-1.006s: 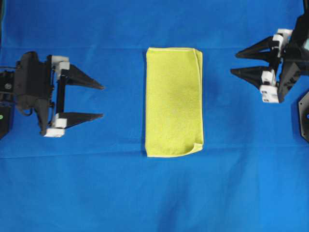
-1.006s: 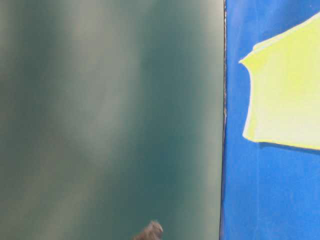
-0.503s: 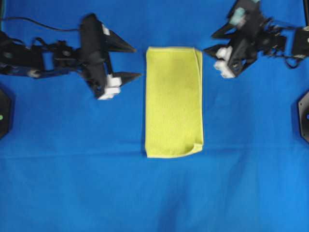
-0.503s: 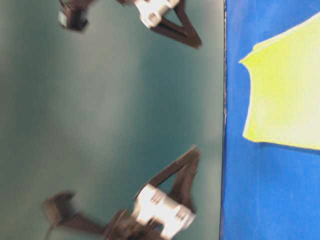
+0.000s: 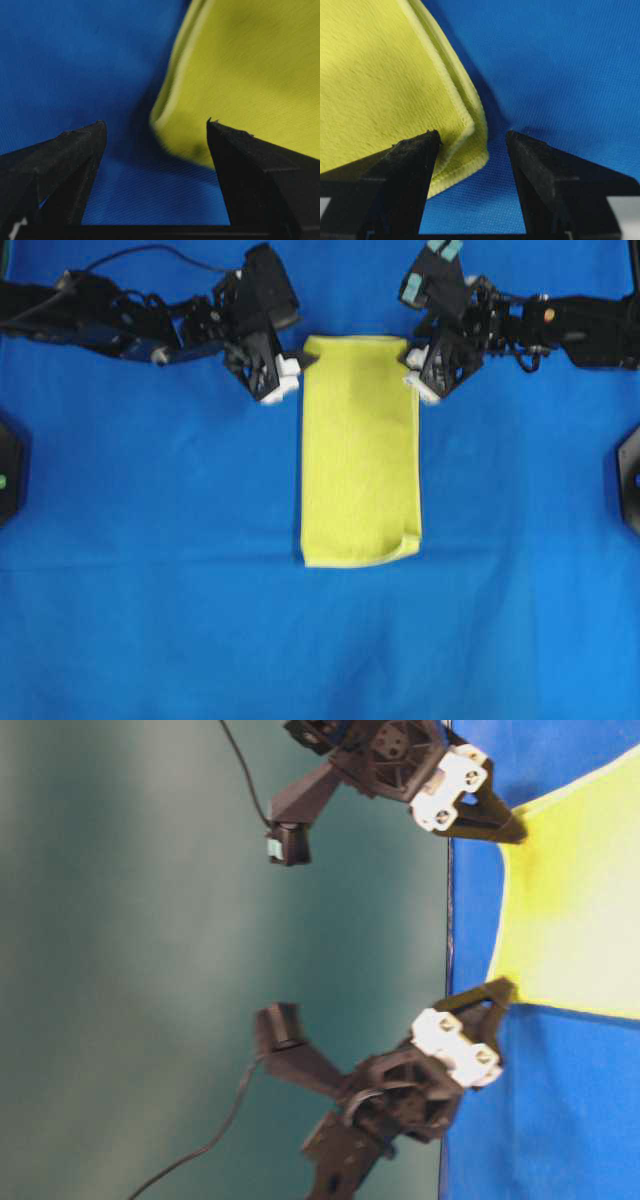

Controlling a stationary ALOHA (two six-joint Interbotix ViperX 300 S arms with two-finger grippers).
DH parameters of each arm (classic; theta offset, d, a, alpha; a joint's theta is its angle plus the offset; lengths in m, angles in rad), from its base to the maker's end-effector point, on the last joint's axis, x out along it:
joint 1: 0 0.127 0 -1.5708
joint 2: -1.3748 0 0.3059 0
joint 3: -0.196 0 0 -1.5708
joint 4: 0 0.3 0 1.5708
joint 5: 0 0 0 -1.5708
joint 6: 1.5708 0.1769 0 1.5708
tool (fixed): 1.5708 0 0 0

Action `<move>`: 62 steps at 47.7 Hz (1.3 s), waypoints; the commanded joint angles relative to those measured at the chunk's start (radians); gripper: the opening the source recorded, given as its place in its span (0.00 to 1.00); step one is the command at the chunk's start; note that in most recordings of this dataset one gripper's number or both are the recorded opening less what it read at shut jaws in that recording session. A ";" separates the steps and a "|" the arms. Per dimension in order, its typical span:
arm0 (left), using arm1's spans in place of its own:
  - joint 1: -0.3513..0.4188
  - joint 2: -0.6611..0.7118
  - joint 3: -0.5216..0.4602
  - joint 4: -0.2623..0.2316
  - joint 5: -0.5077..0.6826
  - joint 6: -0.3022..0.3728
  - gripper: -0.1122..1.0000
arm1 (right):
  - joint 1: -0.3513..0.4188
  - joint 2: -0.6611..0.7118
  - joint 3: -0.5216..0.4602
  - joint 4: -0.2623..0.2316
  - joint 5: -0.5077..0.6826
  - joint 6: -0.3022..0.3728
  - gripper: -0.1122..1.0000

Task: Fold the yellow towel.
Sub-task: 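Move both grippers to the strip's far end and pinch its corners, then lift the far end with both grippers and fold it toward the near end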

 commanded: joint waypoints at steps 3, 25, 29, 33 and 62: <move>0.006 0.018 -0.037 -0.002 -0.006 0.002 0.77 | -0.003 -0.011 0.000 -0.002 -0.003 0.003 0.63; -0.011 0.028 -0.051 0.000 0.021 0.049 0.12 | 0.005 -0.023 0.035 -0.002 -0.005 -0.005 0.15; -0.011 0.015 -0.052 0.002 0.035 0.052 0.12 | 0.005 -0.025 0.031 -0.002 -0.005 -0.005 0.15; -0.011 -0.005 -0.054 0.000 0.049 0.064 0.12 | 0.005 -0.035 0.025 -0.003 -0.005 -0.005 0.15; 0.037 -0.060 -0.094 0.002 0.140 0.156 0.12 | -0.044 -0.098 0.018 -0.003 0.003 -0.011 0.15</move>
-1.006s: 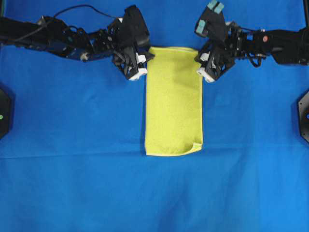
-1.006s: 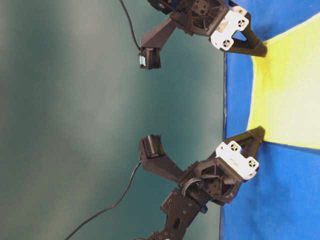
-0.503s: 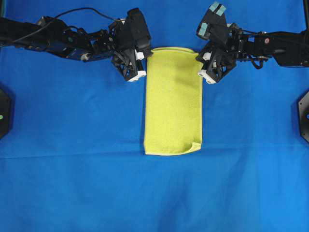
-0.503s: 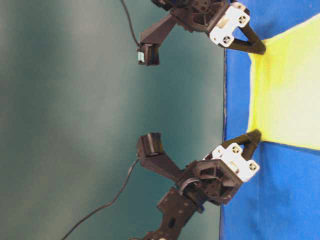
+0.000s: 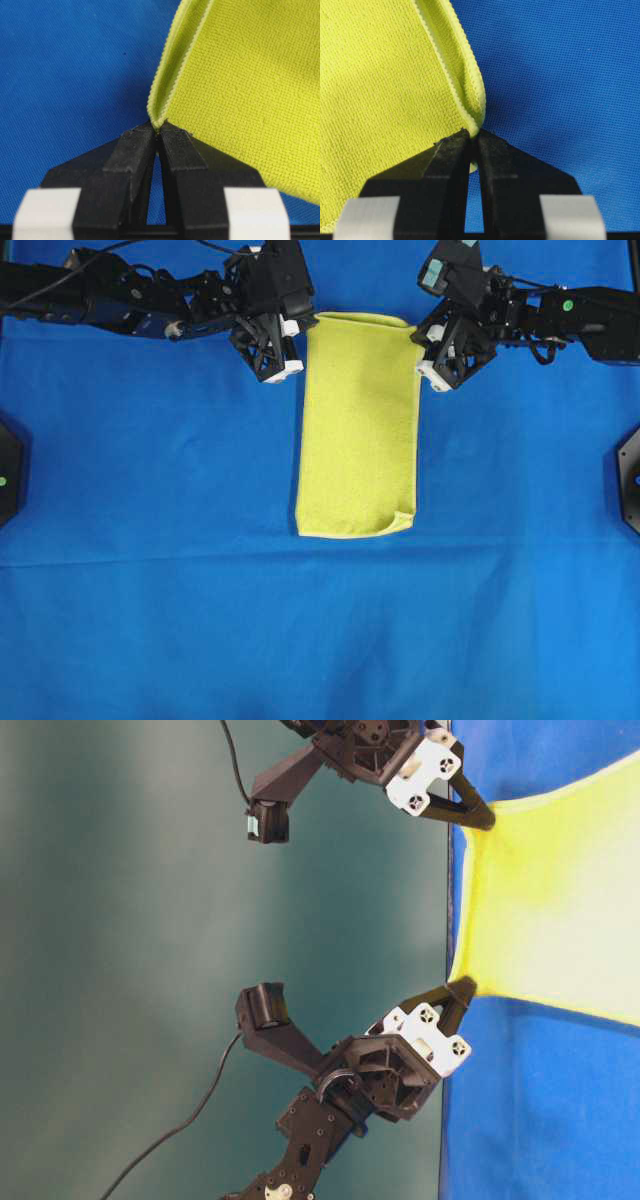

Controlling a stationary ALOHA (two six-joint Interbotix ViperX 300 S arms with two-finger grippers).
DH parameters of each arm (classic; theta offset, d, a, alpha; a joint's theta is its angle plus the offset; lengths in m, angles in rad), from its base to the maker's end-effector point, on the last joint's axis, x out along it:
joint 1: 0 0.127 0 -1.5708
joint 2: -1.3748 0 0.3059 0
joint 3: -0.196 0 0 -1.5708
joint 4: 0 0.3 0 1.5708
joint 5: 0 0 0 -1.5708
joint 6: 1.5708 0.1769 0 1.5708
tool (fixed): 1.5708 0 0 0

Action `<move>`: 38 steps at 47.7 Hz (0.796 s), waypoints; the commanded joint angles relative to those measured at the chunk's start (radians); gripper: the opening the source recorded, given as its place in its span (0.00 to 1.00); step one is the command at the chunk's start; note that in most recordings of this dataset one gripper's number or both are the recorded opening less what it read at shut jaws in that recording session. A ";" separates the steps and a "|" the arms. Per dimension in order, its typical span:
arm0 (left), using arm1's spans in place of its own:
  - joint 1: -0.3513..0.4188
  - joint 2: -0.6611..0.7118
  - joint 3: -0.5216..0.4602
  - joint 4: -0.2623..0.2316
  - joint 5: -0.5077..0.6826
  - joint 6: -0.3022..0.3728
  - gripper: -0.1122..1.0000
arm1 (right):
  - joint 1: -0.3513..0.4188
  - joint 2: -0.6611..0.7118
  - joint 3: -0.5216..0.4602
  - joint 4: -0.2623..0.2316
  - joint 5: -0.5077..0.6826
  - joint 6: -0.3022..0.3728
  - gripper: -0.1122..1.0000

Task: Fold the yellow towel.
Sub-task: 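Lift the far end with both grippers and fold it toward the near end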

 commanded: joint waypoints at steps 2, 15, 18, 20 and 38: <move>-0.009 -0.048 -0.011 0.002 0.015 0.000 0.12 | 0.006 -0.043 -0.011 -0.002 0.000 0.006 0.15; -0.092 -0.160 0.023 0.002 0.103 -0.009 0.12 | 0.107 -0.192 0.015 0.011 0.078 0.011 0.15; -0.120 -0.189 0.037 0.000 0.129 -0.011 0.12 | 0.155 -0.230 0.025 0.020 0.109 0.012 0.15; -0.141 -0.206 0.046 0.000 0.146 -0.012 0.12 | 0.184 -0.247 0.029 0.026 0.124 0.012 0.15; -0.348 -0.244 0.112 0.000 0.201 -0.074 0.12 | 0.419 -0.256 0.048 0.067 0.195 0.072 0.15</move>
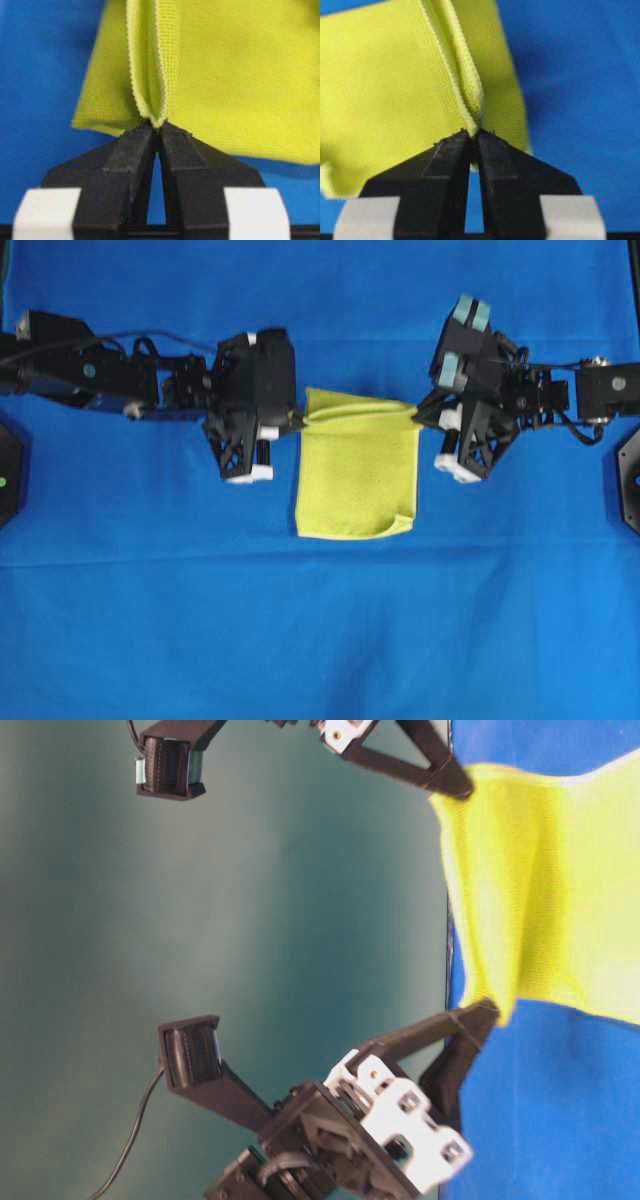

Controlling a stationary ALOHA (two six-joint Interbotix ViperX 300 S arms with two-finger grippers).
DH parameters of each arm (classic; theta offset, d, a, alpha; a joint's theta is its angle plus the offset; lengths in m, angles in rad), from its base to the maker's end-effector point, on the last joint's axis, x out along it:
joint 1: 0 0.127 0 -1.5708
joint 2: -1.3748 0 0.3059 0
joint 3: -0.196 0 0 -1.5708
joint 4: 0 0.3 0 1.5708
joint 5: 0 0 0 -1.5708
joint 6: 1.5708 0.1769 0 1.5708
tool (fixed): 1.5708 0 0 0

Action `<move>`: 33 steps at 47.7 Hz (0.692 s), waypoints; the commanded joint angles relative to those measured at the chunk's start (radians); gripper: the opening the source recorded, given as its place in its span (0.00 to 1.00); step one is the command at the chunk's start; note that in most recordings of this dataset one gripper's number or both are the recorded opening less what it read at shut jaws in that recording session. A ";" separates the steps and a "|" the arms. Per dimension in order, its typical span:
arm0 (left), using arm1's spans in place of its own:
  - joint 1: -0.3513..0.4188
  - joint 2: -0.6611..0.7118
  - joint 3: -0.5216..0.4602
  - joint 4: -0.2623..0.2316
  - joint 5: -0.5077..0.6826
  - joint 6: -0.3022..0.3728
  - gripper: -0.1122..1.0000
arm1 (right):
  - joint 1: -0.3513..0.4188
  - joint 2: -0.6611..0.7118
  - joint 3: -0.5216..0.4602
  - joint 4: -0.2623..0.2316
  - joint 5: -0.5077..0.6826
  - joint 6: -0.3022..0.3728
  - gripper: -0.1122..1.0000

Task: Fold the yellow towel.
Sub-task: 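Lift the far end with both grippers and fold it toward the near end, then lower the folded end, open both grippers and pull them outward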

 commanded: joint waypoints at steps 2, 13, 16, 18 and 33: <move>-0.057 -0.018 -0.006 -0.002 -0.002 0.000 0.12 | 0.054 0.005 -0.009 0.005 0.003 0.020 0.15; -0.155 0.051 -0.017 -0.002 -0.018 -0.002 0.12 | 0.144 0.069 -0.015 0.003 -0.005 0.089 0.15; -0.175 0.067 -0.021 -0.003 -0.026 -0.002 0.12 | 0.163 0.095 -0.020 0.005 -0.009 0.101 0.15; -0.186 0.078 -0.026 -0.003 -0.034 -0.003 0.12 | 0.173 0.110 -0.021 0.003 -0.014 0.109 0.15; -0.219 0.155 -0.035 -0.003 -0.084 -0.046 0.12 | 0.212 0.179 -0.035 0.003 -0.103 0.135 0.15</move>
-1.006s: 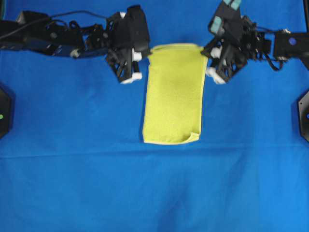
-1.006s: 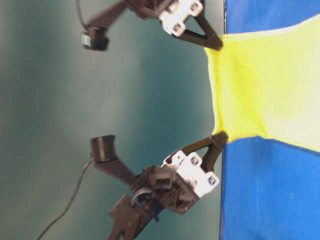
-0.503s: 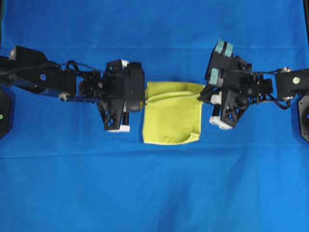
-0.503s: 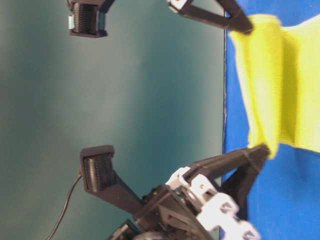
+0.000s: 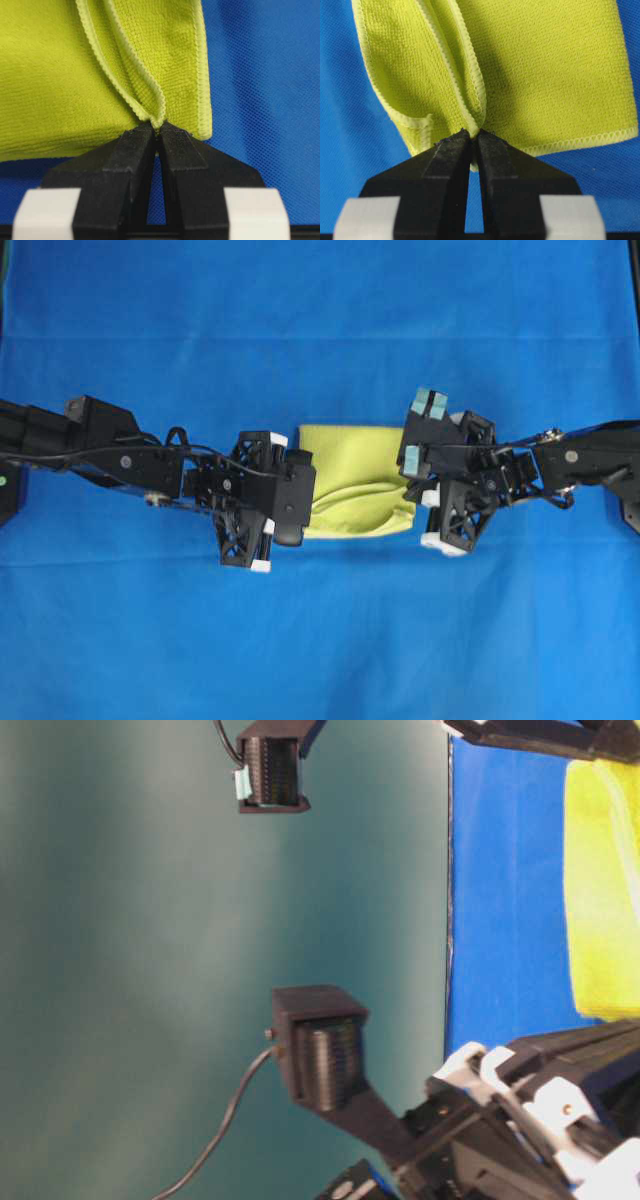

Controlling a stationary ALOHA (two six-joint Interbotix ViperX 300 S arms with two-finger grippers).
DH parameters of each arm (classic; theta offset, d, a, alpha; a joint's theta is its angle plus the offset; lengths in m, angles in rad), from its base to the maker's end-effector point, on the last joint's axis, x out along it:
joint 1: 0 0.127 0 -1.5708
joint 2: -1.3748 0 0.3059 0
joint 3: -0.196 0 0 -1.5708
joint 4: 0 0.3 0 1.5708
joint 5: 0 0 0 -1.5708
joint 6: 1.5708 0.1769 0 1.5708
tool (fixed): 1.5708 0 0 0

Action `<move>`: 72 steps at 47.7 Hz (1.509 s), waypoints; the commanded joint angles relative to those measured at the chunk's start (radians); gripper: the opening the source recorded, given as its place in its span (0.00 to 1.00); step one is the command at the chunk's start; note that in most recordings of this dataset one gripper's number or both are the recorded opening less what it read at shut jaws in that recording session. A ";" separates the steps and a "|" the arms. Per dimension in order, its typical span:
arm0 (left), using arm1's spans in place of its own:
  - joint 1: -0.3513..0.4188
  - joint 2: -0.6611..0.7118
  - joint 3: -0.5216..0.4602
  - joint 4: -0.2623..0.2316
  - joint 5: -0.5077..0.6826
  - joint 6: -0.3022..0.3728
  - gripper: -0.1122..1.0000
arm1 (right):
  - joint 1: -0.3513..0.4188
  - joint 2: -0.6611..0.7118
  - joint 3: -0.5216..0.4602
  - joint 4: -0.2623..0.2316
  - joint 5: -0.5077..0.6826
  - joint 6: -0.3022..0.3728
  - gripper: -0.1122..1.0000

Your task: Fold the yellow towel.

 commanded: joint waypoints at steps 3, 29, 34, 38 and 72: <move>-0.017 -0.011 -0.018 -0.002 -0.018 -0.011 0.12 | 0.017 -0.003 -0.023 0.002 -0.032 -0.002 0.15; -0.021 -0.046 -0.041 0.000 -0.018 -0.008 0.39 | 0.055 -0.006 -0.046 0.003 -0.023 0.002 0.24; -0.026 -0.095 -0.032 0.000 0.006 0.003 0.52 | 0.069 -0.029 -0.055 0.002 0.009 0.000 0.52; -0.031 -0.143 -0.025 0.000 0.028 0.003 0.52 | 0.078 -0.061 -0.058 0.002 0.049 0.000 0.60; -0.057 -0.434 0.138 0.000 0.071 0.006 0.51 | 0.106 -0.399 0.057 -0.002 0.183 -0.002 0.54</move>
